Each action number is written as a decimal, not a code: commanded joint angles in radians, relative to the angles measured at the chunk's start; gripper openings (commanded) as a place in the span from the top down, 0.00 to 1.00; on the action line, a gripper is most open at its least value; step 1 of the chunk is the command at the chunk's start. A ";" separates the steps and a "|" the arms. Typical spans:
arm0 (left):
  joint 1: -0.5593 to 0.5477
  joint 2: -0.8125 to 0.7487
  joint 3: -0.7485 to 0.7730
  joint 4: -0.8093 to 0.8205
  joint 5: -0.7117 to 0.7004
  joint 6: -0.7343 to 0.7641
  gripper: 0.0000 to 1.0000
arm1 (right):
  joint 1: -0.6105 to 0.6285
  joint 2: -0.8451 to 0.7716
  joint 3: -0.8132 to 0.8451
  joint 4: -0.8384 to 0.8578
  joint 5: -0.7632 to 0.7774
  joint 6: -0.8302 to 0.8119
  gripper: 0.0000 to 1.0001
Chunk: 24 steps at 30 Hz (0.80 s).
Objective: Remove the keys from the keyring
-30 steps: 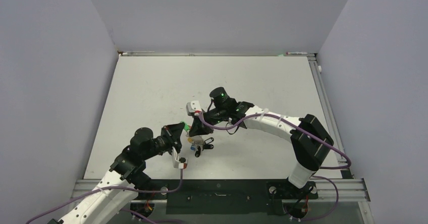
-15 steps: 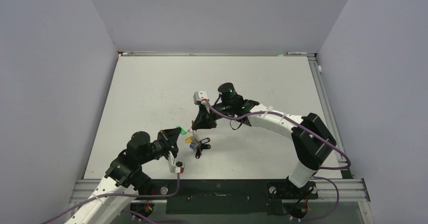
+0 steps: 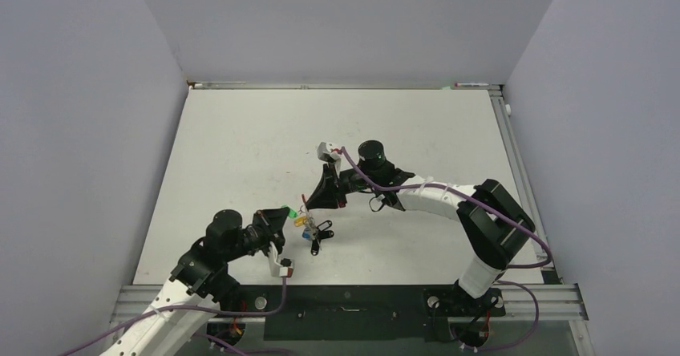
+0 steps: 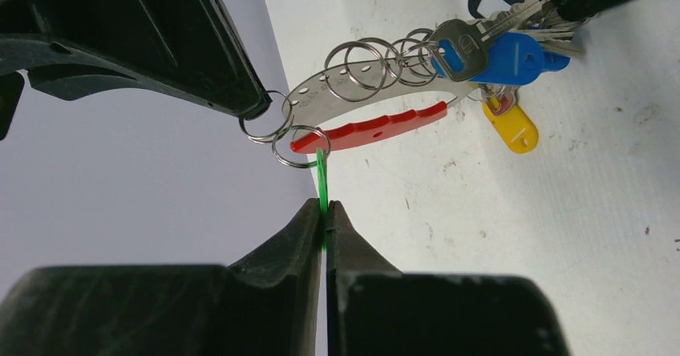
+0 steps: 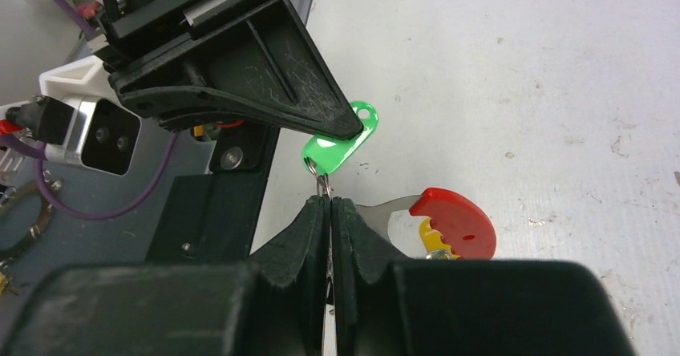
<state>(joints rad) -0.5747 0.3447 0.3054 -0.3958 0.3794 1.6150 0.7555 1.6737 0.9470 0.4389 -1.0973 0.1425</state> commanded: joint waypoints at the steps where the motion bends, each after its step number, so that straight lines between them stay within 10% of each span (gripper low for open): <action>1: -0.012 0.022 0.002 -0.004 0.027 -0.057 0.98 | -0.017 -0.027 -0.021 0.278 -0.014 0.165 0.95; 5: -0.017 0.016 0.029 -0.069 0.018 -0.127 0.87 | -0.017 -0.030 -0.031 0.285 -0.010 0.165 0.95; 10: -0.017 0.016 0.048 -0.064 -0.012 -0.241 0.98 | -0.017 -0.028 -0.045 0.296 -0.009 0.171 0.95; 15: -0.015 0.021 0.078 -0.067 -0.033 -0.350 0.71 | -0.017 -0.027 -0.044 0.301 -0.010 0.174 0.95; 24: 0.000 0.116 0.223 -0.075 0.023 -0.838 0.67 | -0.018 -0.031 -0.043 0.303 -0.009 0.178 0.95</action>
<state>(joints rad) -0.5861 0.4152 0.4263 -0.4843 0.3492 1.0767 0.7456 1.6737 0.8917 0.6430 -1.0954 0.3206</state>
